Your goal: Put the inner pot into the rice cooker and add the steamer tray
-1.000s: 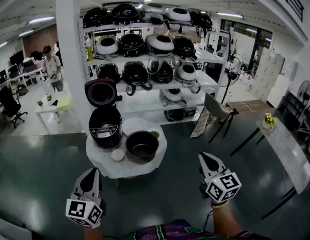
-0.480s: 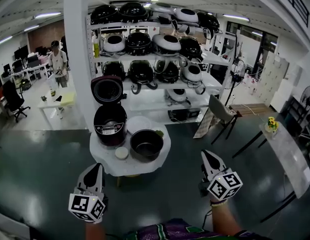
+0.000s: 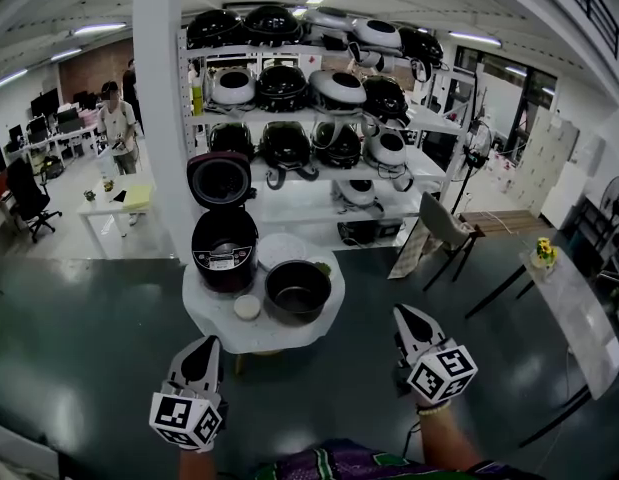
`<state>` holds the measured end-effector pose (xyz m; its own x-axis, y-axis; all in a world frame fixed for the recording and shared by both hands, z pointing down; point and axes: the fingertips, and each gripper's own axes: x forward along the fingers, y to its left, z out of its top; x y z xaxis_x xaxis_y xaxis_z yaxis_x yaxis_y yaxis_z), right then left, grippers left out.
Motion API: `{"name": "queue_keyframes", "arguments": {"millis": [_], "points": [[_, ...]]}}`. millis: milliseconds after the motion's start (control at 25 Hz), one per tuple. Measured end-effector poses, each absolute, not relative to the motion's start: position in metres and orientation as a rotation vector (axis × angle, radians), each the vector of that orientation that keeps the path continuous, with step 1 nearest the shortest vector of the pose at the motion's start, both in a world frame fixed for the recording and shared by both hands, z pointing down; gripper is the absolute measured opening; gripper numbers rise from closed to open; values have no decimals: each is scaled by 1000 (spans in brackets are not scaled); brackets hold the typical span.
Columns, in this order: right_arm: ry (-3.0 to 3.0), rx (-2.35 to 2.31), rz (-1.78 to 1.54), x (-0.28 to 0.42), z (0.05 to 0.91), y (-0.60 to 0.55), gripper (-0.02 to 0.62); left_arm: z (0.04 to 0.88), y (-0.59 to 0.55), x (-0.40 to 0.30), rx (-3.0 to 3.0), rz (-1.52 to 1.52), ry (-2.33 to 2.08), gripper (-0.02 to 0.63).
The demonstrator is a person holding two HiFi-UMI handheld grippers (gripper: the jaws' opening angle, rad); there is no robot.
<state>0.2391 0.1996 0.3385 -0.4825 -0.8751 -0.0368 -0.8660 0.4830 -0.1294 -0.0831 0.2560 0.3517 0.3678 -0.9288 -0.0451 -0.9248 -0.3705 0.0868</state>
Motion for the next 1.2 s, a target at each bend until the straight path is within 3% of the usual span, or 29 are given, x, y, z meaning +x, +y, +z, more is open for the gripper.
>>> {"name": "queue_keyframes", "arguments": {"millis": [600,1200], "points": [[2690,-1554,-173,222,354,177,8,364,231,-88,2556,-145,-1703,21],[2715,-1431,-159,215,347,43,8,350,109,-71,2586,-66,-1762,21]]}}
